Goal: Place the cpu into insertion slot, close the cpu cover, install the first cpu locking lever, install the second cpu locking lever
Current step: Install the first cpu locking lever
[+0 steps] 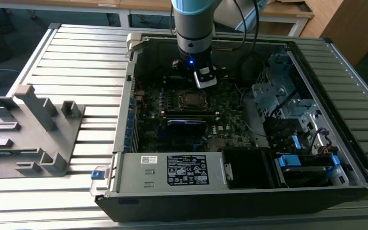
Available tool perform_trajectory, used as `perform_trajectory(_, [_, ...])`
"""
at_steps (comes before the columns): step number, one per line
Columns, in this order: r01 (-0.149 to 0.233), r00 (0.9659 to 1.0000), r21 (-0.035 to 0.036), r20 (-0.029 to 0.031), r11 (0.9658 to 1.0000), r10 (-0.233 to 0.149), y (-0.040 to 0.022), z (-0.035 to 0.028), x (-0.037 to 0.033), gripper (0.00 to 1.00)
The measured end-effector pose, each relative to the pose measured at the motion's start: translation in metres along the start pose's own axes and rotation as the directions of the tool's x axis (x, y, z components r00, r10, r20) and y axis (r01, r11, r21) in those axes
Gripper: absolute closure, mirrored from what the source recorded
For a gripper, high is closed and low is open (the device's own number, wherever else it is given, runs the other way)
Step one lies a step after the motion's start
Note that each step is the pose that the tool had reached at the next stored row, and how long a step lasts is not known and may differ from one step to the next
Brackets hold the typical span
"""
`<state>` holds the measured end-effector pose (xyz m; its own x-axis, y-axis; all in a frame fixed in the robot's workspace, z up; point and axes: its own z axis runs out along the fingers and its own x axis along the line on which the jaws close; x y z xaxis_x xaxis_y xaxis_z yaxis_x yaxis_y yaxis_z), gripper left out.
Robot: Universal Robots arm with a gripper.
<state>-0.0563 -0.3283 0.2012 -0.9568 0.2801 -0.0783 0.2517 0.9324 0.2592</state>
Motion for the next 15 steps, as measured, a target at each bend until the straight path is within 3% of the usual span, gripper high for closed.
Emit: perform_trajectory(15, [0.000,1.0000,0.0011,0.0026,1.0000,0.000,-0.0011,0.0046,0.0000,0.89])
